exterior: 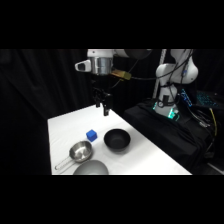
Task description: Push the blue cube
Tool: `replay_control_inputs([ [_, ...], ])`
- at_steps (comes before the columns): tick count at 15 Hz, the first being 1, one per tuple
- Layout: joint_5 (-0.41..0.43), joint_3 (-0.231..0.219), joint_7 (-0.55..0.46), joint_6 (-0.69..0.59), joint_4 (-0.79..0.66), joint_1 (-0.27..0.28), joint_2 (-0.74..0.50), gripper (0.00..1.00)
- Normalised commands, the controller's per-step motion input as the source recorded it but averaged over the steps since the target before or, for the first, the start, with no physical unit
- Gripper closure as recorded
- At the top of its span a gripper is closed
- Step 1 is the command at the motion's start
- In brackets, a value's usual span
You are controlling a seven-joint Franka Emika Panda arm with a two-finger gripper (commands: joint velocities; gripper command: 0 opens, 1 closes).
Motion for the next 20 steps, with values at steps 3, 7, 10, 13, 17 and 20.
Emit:
replay_control_inputs([
  [3,-0.039,-0.003,0.03,0.02,0.09,-0.025,0.05,0.0],
  [7,-0.042,-0.071,0.03,-0.01,0.39,-0.092,0.2,0.0],
  [10,-0.047,-0.095,0.04,-0.1,0.53,-0.113,0.28,0.0],
  [13,-0.047,-0.068,0.07,-0.1,0.43,-0.074,0.28,0.35],
  [17,-0.01,-0.04,0.07,-0.05,0.3,-0.044,0.29,0.69],
  [20,0.059,-0.032,0.02,0.12,0.19,-0.054,0.31,0.92],
])
